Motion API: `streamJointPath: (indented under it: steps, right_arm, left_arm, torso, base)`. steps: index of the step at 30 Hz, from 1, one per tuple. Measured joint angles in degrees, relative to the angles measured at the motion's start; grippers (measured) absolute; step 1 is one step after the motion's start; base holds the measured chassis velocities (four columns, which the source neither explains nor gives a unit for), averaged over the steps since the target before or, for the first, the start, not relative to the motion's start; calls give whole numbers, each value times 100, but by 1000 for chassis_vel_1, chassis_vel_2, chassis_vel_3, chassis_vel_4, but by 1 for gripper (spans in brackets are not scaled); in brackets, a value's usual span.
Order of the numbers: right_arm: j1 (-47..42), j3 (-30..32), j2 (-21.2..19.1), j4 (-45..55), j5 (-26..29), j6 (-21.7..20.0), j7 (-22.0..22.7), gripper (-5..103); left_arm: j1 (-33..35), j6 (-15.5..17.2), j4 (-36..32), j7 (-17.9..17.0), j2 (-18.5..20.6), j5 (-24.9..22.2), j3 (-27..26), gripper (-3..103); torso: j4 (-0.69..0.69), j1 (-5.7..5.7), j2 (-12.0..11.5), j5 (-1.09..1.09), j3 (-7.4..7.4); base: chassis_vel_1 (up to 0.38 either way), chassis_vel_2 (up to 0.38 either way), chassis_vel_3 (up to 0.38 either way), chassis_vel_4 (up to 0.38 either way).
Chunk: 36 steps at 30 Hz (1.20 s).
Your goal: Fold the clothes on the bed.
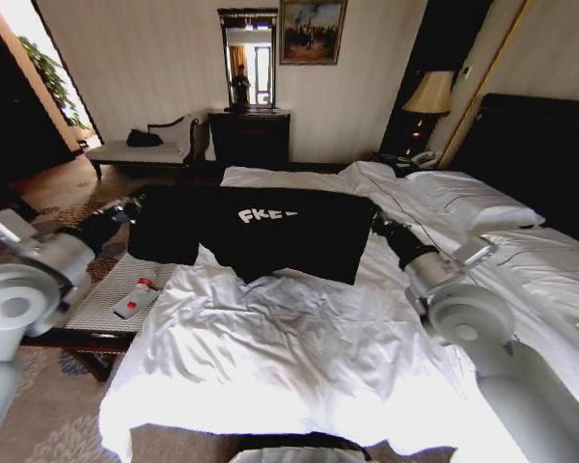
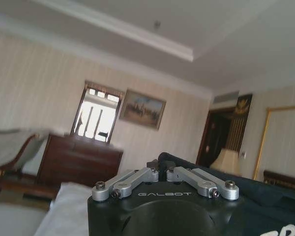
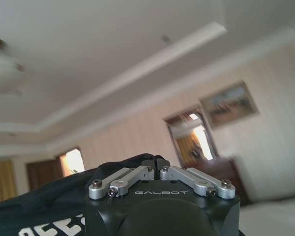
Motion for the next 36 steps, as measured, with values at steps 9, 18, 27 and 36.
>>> streamJointPath:
  steps: [9, 18, 27, 36]
  right_arm:
    - [369, 1224, -1129, 417, 1152, 234, -53, 1]
    - [330, 1560, -1323, 395, 1349, 211, -39, 1]
    - [149, 1081, -897, 370, 1274, 59, -13, 1]
    - [-724, 1011, -692, 348, 1683, -124, 333, 1]
  left_arm:
    - [1148, -7, -550, -72, 526, -1653, -2751, 2]
    - [1343, 92, -570, -76, 531, -1574, -2820, 2]
    - [933, 80, -242, -32, 572, -743, -1546, 2]
    - [1360, 114, -791, 54, 588, -683, -1562, 2]
  torso:
    - [1, 0, 0, 1, 0]
    - [0, 0, 0, -3, 0]
    - [0, 1, -1, -3, 1]
    - [0, 1, -1, 0, 1]
  base:
    - [0, 0, 0, 0]
    - [0, 0, 0, 0]
    - [0, 0, 0, 0]
    - [0, 0, 0, 0]
